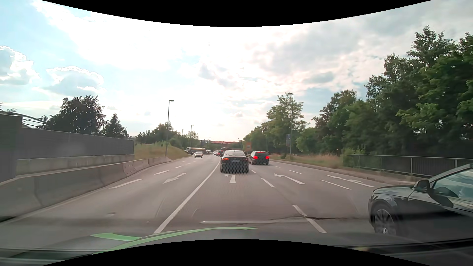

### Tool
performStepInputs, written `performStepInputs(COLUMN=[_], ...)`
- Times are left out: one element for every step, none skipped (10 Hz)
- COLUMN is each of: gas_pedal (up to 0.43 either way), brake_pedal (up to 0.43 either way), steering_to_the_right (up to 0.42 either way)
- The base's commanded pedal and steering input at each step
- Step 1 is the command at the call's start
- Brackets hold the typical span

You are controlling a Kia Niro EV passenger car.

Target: Follow the waypoints while adhering to traffic rules and regulations

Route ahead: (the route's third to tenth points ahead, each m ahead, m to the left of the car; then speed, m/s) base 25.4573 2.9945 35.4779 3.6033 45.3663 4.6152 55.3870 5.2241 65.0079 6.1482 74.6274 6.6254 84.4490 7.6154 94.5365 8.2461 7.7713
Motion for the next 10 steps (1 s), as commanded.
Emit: performStepInputs(gas_pedal=[0.189,0.189,0.189,0.177,0.177,0.157,0.138,0.130,0.130,0.110], brake_pedal=[0.000,0.000,0.000,0.000,0.000,0.000,0.000,0.000,0.000,0.000], steering_to_the_right=[-0.007,-0.008,-0.007,-0.008,-0.008,-0.008,-0.008,-0.007,-0.006,-0.005])
